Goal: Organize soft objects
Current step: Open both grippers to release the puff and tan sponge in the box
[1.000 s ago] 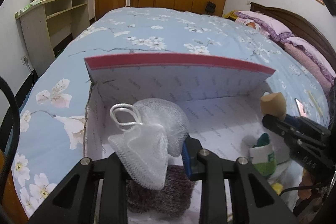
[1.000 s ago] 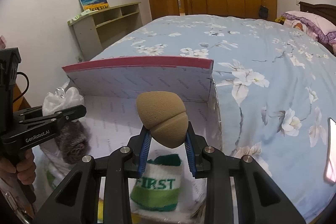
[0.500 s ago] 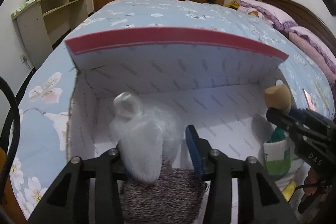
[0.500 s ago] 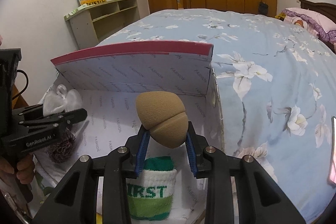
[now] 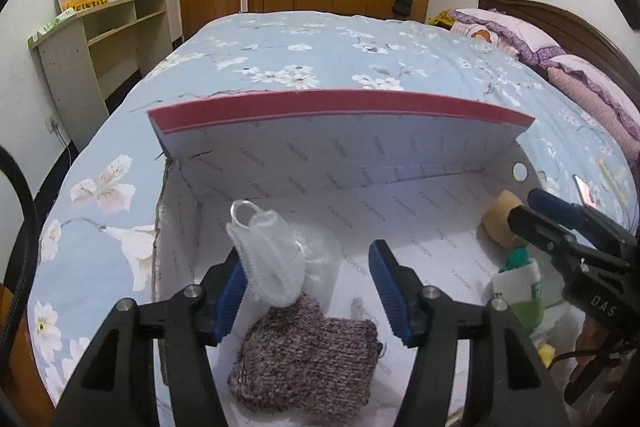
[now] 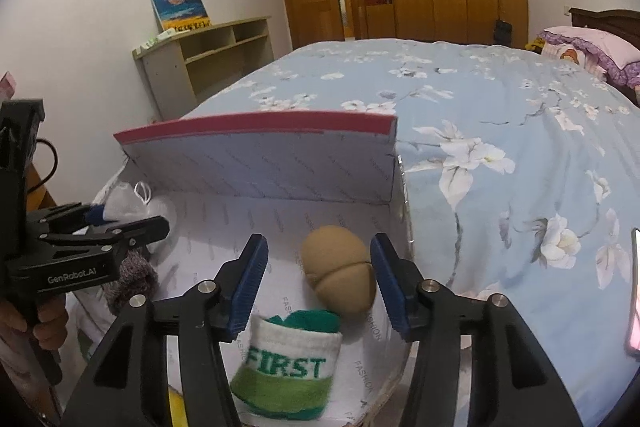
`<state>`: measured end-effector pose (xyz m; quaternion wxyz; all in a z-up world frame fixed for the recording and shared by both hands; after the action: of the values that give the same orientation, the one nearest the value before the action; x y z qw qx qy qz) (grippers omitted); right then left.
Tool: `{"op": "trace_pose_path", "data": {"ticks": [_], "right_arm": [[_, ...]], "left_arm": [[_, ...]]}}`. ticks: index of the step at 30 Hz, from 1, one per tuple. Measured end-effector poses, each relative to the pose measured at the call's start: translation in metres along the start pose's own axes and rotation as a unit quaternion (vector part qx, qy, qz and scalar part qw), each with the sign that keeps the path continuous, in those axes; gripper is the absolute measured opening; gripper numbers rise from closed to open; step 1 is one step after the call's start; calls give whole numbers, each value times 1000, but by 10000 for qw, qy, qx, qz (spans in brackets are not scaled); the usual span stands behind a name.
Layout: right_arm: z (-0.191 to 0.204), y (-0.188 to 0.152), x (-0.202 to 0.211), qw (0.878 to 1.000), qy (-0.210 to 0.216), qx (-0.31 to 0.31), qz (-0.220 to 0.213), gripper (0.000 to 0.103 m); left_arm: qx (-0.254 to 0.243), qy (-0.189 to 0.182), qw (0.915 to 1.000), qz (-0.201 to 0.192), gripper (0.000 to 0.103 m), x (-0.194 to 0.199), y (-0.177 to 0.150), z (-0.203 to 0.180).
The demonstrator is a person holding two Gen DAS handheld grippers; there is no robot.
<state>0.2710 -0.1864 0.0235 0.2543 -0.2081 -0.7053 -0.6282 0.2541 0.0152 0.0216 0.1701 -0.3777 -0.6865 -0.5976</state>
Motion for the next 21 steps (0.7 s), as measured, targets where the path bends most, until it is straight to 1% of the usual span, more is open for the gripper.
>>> {"op": "trace_pose_path", "data": {"ticks": [11, 21], "right_arm": [[-10, -1, 15, 9998, 65, -190, 22, 55], [-11, -9, 55, 9994, 101, -250, -206, 55]], "left_arm": [[57, 21, 9999, -97, 63, 27, -4, -6], [-87, -1, 9997, -222, 63, 62, -21, -20]]}}
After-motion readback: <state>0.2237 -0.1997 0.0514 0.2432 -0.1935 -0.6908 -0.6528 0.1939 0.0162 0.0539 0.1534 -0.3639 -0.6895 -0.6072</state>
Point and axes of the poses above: each gripper's, at about its wrist camera, not at the fingertips, and x roughly against the way its jaws point, z to its left, y to its top, the point moved 2 cm from there along -x, roughly the way its jaws point, and after that the axes turned 15 degrees about -y, right-handed, at the moved point
